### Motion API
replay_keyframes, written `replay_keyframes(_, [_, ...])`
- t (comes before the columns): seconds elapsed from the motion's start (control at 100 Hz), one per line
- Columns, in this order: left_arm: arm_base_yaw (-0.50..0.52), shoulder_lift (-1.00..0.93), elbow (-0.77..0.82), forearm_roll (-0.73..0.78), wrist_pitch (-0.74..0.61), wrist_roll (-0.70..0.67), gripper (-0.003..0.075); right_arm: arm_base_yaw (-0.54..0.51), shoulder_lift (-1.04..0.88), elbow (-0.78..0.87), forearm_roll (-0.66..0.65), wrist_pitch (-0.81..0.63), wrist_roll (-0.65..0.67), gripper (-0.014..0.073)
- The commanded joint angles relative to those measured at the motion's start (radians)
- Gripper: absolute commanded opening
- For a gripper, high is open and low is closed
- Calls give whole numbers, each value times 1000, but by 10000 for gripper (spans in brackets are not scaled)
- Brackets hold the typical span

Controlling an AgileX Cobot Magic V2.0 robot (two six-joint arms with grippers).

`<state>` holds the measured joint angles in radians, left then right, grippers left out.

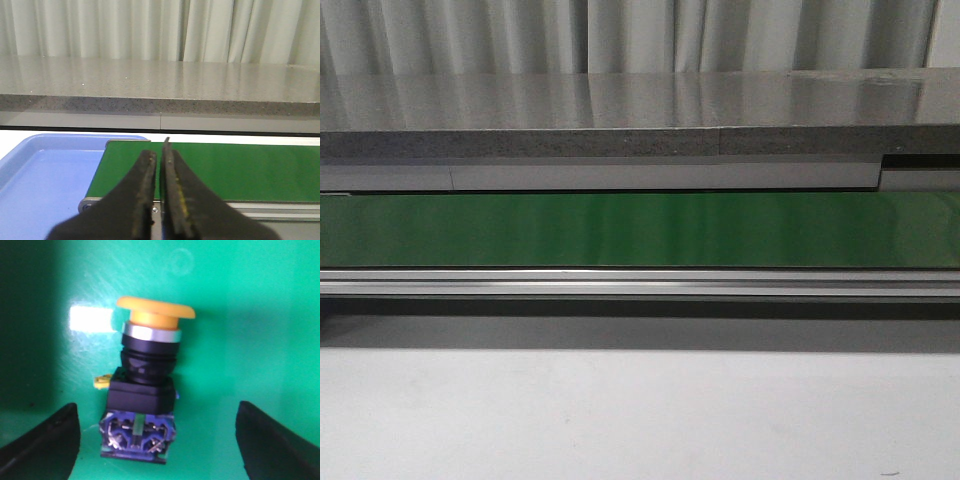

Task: Move button from right to left
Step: 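Close the right gripper on the switch body and lift it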

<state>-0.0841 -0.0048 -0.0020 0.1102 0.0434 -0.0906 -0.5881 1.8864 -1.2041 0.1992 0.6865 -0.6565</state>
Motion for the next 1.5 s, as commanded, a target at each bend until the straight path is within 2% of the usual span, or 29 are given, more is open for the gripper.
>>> replay_keyframes(0.0, [0,-36,42,-8,-81,-5,5,-6,-35,-31,-2,-26,-11,590])
replay_keyframes(0.14, [0,-36,42,-8,-81,-5,5,-6,-12,-31,-2,-29,-11,589])
replay_keyframes(0.21, [0,-36,42,-8,-81,-5,5,-6,-1,-31,-2,-28,-11,559])
replay_keyframes(0.28, [0,-36,42,-8,-81,-5,5,-6,7,-31,-1,-27,-11,476])
replay_keyframes(0.41, [0,-36,42,-8,-81,-5,5,-6,6,-33,-2,-25,-11,254])
replay_keyframes(0.48, [0,-36,42,-8,-81,-5,5,-6,4,-42,-7,-22,-11,203])
replay_keyframes(0.74, [0,-36,42,-8,-81,-5,5,-6,-52,-122,8,57,-11,206])
replay_keyframes(1.11, [0,-36,42,-8,-81,-5,5,2,-217,-128,229,120,-5,206])
replay_keyframes(1.31, [0,-36,42,-8,-81,-5,5,57,-282,-125,210,181,67,206])
replay_keyframes(1.49, [0,-36,42,-8,-81,-5,5,143,-336,-73,133,147,133,206])
